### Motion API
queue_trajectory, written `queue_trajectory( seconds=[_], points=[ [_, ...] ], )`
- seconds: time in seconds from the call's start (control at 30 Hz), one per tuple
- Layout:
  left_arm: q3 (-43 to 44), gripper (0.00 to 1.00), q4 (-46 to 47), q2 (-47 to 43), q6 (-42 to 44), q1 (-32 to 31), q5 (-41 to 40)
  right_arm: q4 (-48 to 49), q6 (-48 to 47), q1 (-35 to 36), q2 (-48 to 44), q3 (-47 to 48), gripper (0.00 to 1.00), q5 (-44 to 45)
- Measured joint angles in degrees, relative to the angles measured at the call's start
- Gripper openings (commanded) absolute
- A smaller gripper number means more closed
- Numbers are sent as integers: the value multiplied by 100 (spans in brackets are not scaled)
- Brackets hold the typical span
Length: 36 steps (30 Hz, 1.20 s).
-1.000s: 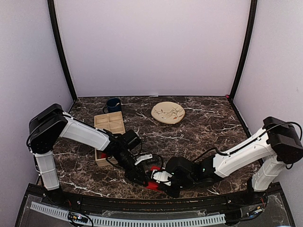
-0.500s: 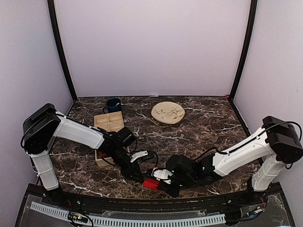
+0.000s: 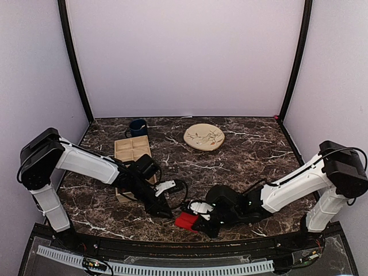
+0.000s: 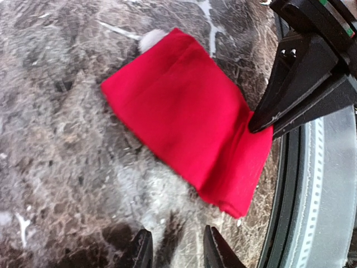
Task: Roll the socks
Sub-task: Roll the sock at the center of the board.
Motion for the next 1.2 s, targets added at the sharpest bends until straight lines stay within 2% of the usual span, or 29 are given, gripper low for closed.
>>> queue_trajectory(
  seconds=[0.2,0.57,0.93,1.2],
  points=[
    [-273,36,365,-282,-120,0,-256,229,286,-164,-26,-155,0,-280],
    [-579,38,990,-599,-219,-37,-262,474,575,-568,61,-269,0,-1069],
    [-588,41,1027,-629,37,-686,-546,855,791,-1102,382,-315,0,-2264],
    [-525,43,1003,-789,262,-883,-813,1019,866,-1283,546,-323,0,-2756]
  ],
)
